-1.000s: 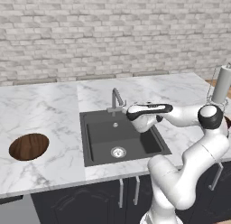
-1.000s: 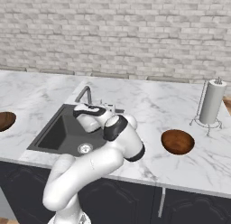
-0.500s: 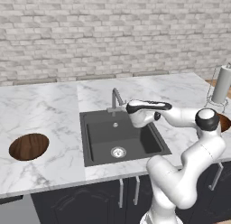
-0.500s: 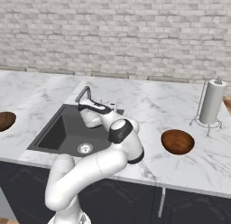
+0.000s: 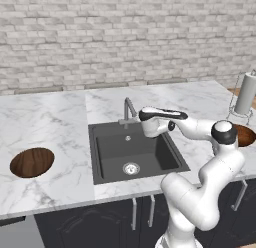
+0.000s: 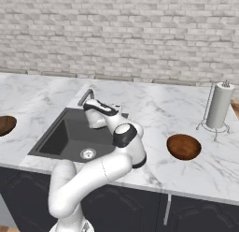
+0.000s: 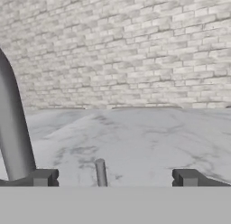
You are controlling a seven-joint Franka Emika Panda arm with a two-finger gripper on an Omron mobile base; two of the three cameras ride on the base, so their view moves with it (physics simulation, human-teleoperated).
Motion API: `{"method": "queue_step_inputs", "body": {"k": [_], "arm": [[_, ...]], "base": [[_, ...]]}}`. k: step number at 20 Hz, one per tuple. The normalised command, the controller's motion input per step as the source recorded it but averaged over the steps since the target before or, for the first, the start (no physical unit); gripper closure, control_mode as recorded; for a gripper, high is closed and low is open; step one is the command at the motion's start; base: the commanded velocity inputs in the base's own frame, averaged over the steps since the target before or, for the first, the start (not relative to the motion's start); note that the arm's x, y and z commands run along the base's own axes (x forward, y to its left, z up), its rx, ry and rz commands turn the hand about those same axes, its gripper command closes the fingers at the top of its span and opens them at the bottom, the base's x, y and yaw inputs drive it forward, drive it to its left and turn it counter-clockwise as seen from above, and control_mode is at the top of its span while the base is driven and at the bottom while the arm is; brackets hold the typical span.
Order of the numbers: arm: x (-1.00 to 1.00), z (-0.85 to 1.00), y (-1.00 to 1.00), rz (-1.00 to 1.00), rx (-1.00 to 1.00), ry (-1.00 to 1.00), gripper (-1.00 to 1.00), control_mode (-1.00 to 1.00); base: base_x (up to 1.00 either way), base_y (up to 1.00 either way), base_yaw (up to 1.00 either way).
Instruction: Rinse each bowl for a few seconds and place them down in the sink or on the counter.
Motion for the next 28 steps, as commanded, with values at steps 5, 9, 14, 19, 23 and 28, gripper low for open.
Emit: {"method": "queue_step_inputs", "body": {"k": [5,9,14,19,23,28], "arm": [[0.24,-0.16,-0.01,0.00,0.00,0.00,-1.00,-1.00],[0.27,-0.22,-0.09,0.00,0.00,0.00,-1.00,-1.00],[0.29,-0.20,-0.08,0.00,0.00,0.00,-1.00,-1.00],[0.31,-0.16,-0.01,0.00,0.00,0.00,-1.00,-1.00],[0.30,-0.13,0.00,0.00,0.00,0.00,-1.00,-1.00],[0.23,-0.17,-0.02,0.00,0.00,0.01,-1.00,-1.00]], "base": [[0.00,0.00,0.00],[0.00,0.00,0.00],[0.00,0.00,0.00],[0.00,0.00,0.00],[0.00,0.00,0.00],[0.00,0.00,0.00]]}}
